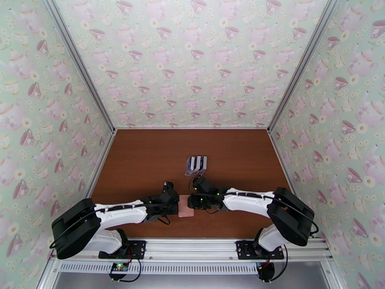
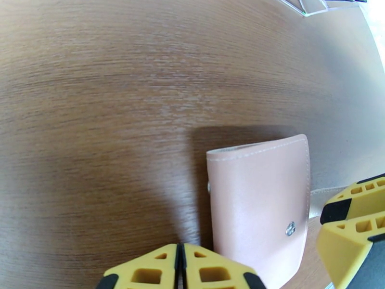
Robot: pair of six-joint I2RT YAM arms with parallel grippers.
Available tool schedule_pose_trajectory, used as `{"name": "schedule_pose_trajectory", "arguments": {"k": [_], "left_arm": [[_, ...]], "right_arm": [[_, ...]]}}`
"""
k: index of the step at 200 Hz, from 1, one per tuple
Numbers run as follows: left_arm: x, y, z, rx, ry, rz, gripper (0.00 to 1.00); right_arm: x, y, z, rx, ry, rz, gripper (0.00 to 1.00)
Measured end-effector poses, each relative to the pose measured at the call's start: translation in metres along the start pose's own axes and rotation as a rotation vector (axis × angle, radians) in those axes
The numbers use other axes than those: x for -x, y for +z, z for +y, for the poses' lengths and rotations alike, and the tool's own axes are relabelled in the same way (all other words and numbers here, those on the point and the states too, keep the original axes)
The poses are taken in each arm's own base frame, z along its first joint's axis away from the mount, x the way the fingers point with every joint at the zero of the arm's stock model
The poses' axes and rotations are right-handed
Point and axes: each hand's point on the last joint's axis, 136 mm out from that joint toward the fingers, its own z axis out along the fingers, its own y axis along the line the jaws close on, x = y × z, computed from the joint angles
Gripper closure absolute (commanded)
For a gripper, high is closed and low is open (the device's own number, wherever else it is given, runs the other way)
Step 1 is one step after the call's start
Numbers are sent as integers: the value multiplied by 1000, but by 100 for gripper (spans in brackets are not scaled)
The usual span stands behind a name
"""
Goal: Put the credit cards into the card holder
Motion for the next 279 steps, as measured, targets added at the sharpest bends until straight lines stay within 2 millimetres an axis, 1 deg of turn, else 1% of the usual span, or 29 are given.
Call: {"name": "schedule_pose_trajectory", "arguments": {"k": [101,155,198,229,262,279], "left_arm": [[1,2,-1,-3,-4,0,88],[5,5,-4,5,-7,7,88],[10,9,-6,16,-5,20,88],[15,13,-9,8,-3,33,88],[20,17,-15,-6,7,42,88],[21,17,-16,-12,8,41,88]], "right_arm": [[-3,10,-2,-1,2,18,66],[-3,11,1,17,2,20,66],[-3,10,-3,15,20,23,66],[-2,1,-3,30,31,5,67],[10,-14,4,73,49,-45,67],[15,-19,10,102,55,-64,67]]}}
